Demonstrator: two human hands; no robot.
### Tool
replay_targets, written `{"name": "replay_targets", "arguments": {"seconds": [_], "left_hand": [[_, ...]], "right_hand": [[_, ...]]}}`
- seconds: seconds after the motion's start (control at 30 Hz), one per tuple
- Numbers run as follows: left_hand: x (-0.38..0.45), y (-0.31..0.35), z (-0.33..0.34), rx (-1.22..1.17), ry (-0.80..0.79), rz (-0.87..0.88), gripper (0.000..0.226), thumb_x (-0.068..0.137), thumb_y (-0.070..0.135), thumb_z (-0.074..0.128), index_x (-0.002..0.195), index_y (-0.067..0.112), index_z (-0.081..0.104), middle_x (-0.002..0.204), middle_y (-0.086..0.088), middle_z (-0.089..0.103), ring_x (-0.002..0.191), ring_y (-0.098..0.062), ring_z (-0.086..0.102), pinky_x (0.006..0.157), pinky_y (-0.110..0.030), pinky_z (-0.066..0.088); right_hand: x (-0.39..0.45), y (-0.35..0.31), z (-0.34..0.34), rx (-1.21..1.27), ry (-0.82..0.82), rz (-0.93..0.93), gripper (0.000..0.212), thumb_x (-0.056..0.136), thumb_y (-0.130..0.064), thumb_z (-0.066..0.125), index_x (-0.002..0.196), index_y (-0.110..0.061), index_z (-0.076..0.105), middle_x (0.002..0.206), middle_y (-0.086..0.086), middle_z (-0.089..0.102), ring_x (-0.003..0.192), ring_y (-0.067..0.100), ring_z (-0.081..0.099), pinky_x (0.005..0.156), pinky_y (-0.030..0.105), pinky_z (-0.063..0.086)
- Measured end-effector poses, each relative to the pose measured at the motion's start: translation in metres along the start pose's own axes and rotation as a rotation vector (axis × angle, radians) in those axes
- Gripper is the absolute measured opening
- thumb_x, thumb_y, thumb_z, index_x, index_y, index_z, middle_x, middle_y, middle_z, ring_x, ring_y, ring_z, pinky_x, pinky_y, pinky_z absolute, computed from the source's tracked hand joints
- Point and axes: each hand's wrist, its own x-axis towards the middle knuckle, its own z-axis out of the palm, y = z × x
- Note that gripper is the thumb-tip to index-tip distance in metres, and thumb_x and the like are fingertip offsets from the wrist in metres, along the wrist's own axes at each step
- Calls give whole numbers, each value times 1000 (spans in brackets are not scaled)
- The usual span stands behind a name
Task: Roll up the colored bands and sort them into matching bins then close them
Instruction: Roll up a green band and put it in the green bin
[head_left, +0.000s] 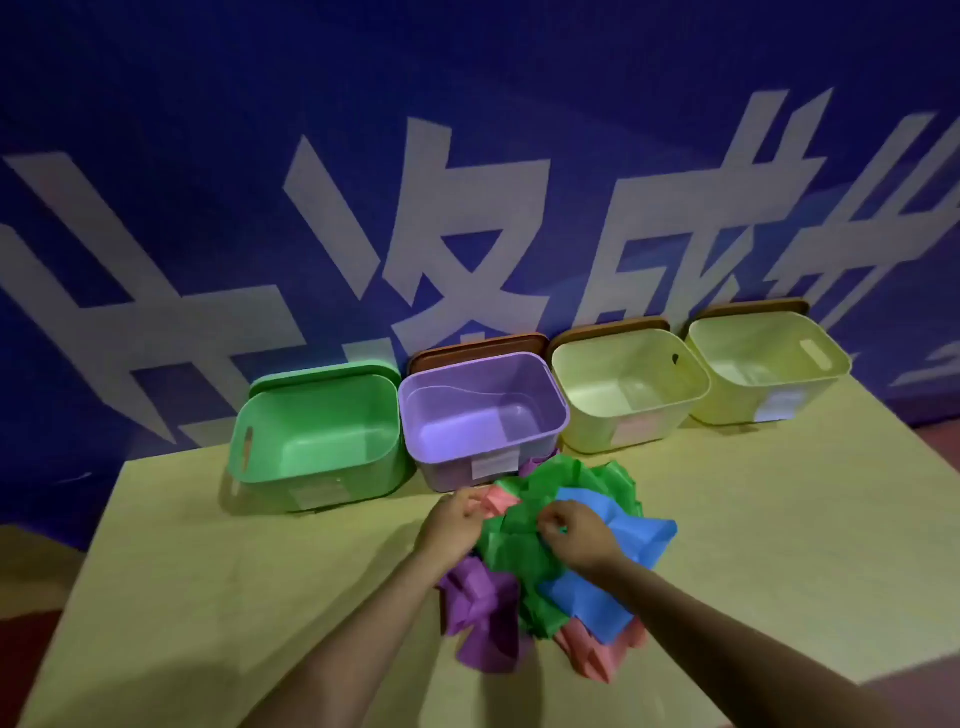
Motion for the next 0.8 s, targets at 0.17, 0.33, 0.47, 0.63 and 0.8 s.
{"name": "replay_targets", "arguments": {"seconds": [0.17,0.33,0.47,0.63,0.8], "left_hand": [[4,-17,18,346,-152,22,43,92,26,50,135,23,50,132,-9,51,123,-27,48,98,-28,38],[-3,-24,22,488,-161,11,18,87,25,59,96,13,69,111,-3,59,103,-20,57,81,-24,39],[-5,-9,13,228,-77,36,18,71,41,51,71,26,62,79,14,52,90,-6,52,80,-26,42],[-1,52,-9,-409,-8,-14,9,70,30,57,68,25,65,75,7,68,77,1,61,76,-17,43],[-1,91,-29,-746,98,-79,22,87,9,59,67,18,54,60,4,45,57,-7,43,53,-18,36]], "right_hand": [[10,27,21,-118,-255,8,32,67,-40,55,78,-17,74,74,4,67,69,21,65,66,23,45],[17,53,38,-176,-271,-110,25,68,-36,54,59,-14,59,59,8,56,57,28,58,55,25,32],[24,37,16,-29,-238,-109,27,68,-40,49,48,-22,54,53,-5,45,66,15,50,55,19,31],[44,29,-20,264,-314,-71,41,90,-18,65,55,-25,44,48,-10,40,55,-1,37,62,27,33],[49,-8,-89,580,-413,-160,24,82,-28,61,67,-16,47,57,-6,40,55,5,37,54,19,31]]}}
